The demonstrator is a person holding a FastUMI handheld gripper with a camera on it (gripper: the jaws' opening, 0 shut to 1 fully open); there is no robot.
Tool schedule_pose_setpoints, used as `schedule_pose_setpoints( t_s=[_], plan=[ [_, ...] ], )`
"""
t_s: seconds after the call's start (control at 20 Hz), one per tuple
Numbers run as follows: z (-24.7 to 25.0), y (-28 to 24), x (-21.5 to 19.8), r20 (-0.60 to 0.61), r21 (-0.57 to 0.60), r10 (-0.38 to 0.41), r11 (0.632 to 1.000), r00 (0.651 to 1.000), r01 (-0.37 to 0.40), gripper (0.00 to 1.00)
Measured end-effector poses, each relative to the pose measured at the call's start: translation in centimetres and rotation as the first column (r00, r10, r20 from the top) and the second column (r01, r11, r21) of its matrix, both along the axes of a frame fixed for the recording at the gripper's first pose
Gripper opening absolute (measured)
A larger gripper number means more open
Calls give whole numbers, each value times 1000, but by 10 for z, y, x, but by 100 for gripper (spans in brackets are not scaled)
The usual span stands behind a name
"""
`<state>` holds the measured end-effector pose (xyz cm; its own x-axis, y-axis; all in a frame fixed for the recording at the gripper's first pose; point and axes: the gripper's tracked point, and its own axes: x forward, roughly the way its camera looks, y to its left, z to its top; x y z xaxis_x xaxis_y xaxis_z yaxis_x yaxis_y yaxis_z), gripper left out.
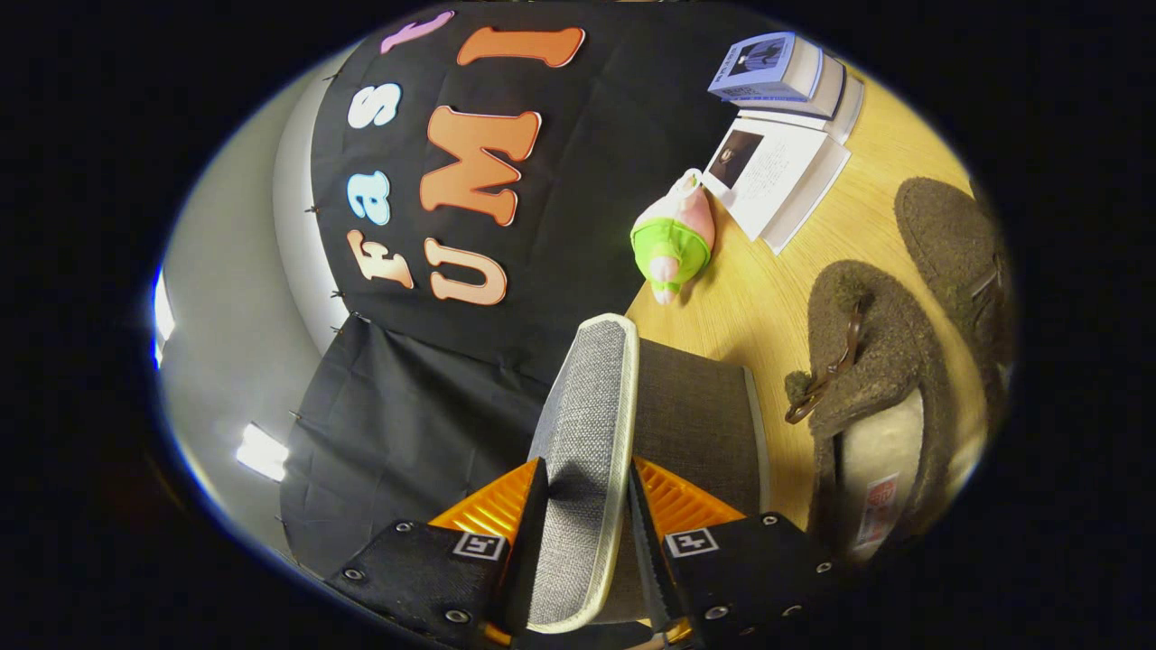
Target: Open the storage box then place both shoes into the box .Put the left shoe in first, then the right shoe, with the right side of both shoes facing outward in a uniform manner.
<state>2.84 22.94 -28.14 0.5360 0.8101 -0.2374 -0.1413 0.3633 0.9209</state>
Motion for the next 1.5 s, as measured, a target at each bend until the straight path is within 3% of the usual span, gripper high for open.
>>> schedule_pose_setpoints(
  t_s=[0.15, 0.2, 0.3, 0.4, 0.85, 1.5],
  plan=[
    [6, -8, 2, -3, 7, -36, 999, 999, 36, 34],
    [12, -9, 2, -1, 17, -47, 999, 999, 47, 23],
    [21, -9, 0, 5, 19, -53, 998, 999, 53, 9],
    [27, -10, -1, 16, -19, -64, 998, 998, 64, 3],
    [83, 5, -4, 124, -156, -96, 981, 988, 115, 3],
    [174, 95, -31, 312, -292, -11, 950, 950, 107, 3]
  ],
)
